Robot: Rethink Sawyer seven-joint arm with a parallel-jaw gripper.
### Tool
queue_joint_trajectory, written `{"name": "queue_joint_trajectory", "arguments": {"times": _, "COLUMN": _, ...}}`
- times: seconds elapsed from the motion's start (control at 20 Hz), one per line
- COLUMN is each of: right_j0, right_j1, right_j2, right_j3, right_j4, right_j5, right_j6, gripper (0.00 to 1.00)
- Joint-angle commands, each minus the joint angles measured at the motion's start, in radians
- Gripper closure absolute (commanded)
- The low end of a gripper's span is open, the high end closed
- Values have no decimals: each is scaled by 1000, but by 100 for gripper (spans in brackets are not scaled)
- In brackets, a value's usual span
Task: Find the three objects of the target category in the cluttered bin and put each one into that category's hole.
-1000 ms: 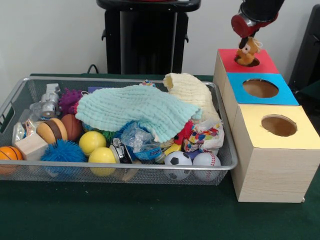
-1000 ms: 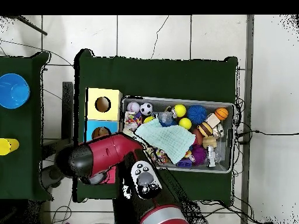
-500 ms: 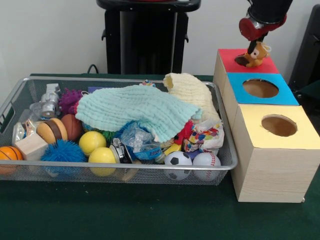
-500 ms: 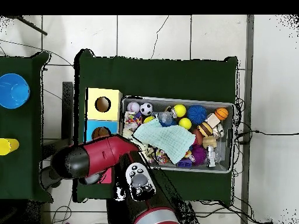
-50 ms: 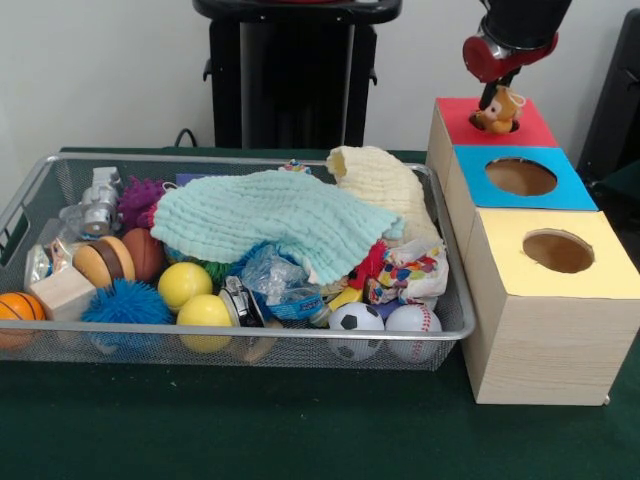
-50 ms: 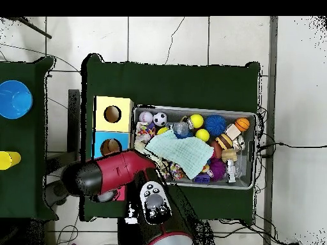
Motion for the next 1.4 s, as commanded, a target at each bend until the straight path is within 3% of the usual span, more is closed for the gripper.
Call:
{"name": "queue_joint_trajectory", "arguments": {"times": 0.05, "right_j0": 2, "right_j1": 39, "right_j2": -63, "right_j3": -30, "right_j4": -48, "right_j5": 34, "right_j6": 137, "gripper": 100}}
{"name": "queue_joint_trajectory", "arguments": {"times": 0.4, "right_j0": -5, "right_j1": 50, "right_j2": -57, "right_j3": -13, "right_j4": -21, "right_j5": 10, "right_j6": 116, "gripper": 100}}
{"name": "queue_joint_trajectory", "arguments": {"times": 0.45, "right_j0": -5, "right_j1": 50, "right_j2": -56, "right_j3": -8, "right_j4": -18, "right_j5": 3, "right_j6": 115, "gripper": 0}}
{"name": "queue_joint_trajectory", "arguments": {"times": 0.95, "right_j0": -20, "right_j1": 50, "right_j2": -27, "right_j3": 34, "right_j4": 7, "right_j5": -102, "right_j6": 119, "gripper": 0}}
{"name": "queue_joint_trajectory", "arguments": {"times": 1.4, "right_j0": -19, "right_j1": 38, "right_j2": -40, "right_j3": 1, "right_j4": 9, "right_j5": -41, "right_j6": 117, "gripper": 0}}
